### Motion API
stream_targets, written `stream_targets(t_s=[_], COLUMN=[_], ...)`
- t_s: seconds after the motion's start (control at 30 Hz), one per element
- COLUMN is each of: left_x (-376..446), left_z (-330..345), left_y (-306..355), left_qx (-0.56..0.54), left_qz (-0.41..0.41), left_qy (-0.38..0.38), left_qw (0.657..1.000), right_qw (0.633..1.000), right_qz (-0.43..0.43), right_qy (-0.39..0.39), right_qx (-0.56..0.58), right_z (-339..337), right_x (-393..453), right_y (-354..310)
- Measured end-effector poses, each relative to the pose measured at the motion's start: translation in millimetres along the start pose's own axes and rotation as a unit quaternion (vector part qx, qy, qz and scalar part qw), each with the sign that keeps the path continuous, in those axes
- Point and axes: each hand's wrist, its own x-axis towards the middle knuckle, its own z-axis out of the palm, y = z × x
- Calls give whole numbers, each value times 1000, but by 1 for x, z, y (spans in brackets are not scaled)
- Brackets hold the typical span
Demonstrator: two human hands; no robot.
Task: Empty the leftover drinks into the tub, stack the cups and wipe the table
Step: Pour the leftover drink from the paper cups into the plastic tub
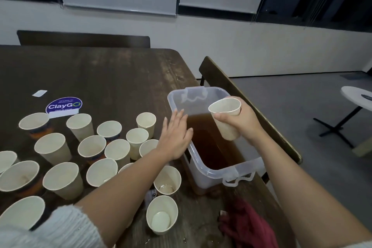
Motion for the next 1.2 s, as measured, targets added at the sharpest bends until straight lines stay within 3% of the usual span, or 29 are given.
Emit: stream_targets(t_s=[0.27,0.57,1.2], left_x=[-1,-1,-1], left_z=[2,1,2], left_y=[-2,-1,-3], left_qx=[1,3,-2], left_qz=[5,5,8], left_qy=[7,7,9], left_qw=[1000,1000,1000], right_qw=[986,967,948], right_qz=[30,33,46], right_qy=[-29,-51,-83], right_qx=[-164,-246,-305], right_z=[-23,-32,-33], right_x=[10,15,17], right_y=[11,12,8])
